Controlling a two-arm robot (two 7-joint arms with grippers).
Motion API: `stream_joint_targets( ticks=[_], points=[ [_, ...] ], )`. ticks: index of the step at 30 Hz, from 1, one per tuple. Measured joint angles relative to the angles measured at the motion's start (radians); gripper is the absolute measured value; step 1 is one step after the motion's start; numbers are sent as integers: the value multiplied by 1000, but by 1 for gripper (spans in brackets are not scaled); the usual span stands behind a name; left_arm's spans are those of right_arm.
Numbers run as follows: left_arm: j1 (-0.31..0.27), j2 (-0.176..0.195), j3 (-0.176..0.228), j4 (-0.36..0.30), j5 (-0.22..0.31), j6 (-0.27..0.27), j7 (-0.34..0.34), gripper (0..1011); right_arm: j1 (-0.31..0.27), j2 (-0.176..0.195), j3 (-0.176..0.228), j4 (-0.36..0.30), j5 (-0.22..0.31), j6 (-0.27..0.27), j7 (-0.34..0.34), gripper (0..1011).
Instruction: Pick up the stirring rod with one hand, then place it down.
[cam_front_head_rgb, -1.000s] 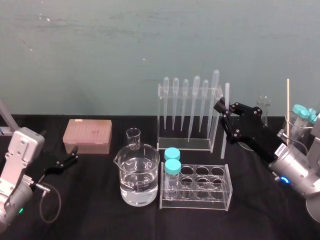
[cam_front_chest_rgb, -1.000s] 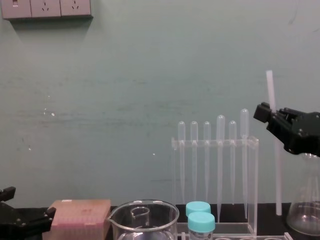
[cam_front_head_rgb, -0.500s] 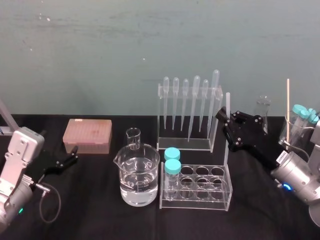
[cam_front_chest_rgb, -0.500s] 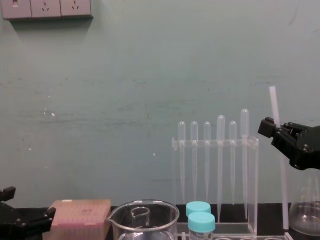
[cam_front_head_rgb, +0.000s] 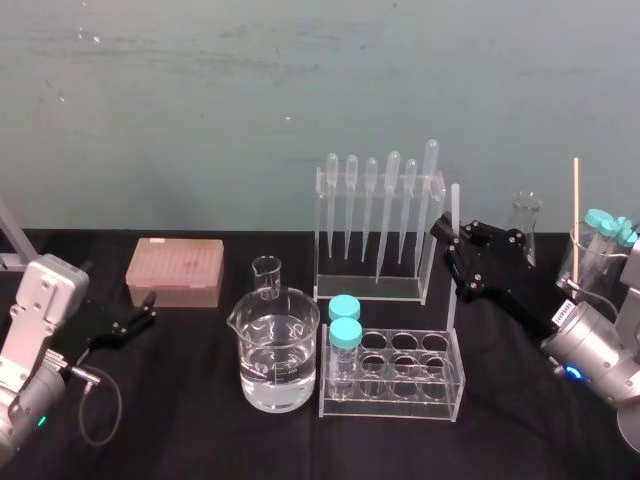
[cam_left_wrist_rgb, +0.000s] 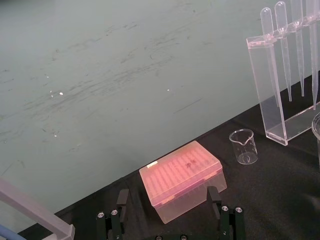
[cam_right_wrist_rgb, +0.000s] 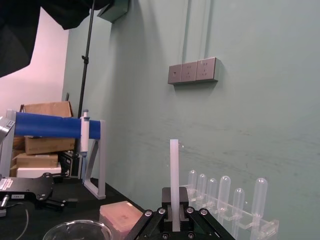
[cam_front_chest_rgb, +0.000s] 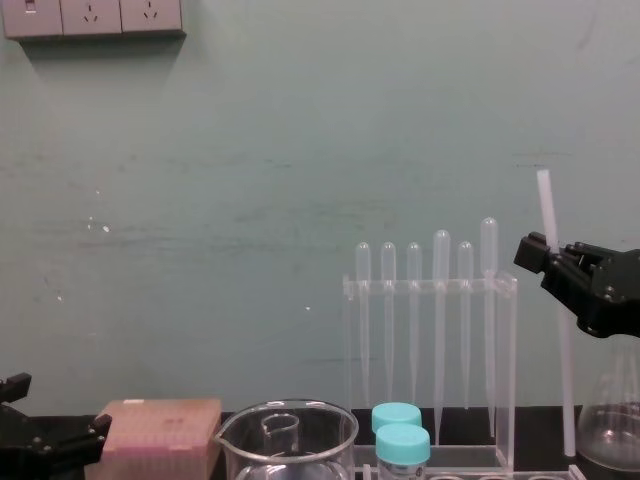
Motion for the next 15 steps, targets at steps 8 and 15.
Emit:
stream_joint_targets(
  ticks=[8, 15],
  points=[
    [0, 0, 0, 0, 0, 0, 0, 1000, 1, 0, -1, 0, 0, 0, 0, 67],
    [0, 0, 0, 0, 0, 0, 0, 1000, 1, 0, -1, 0, 0, 0, 0, 67]
  ],
)
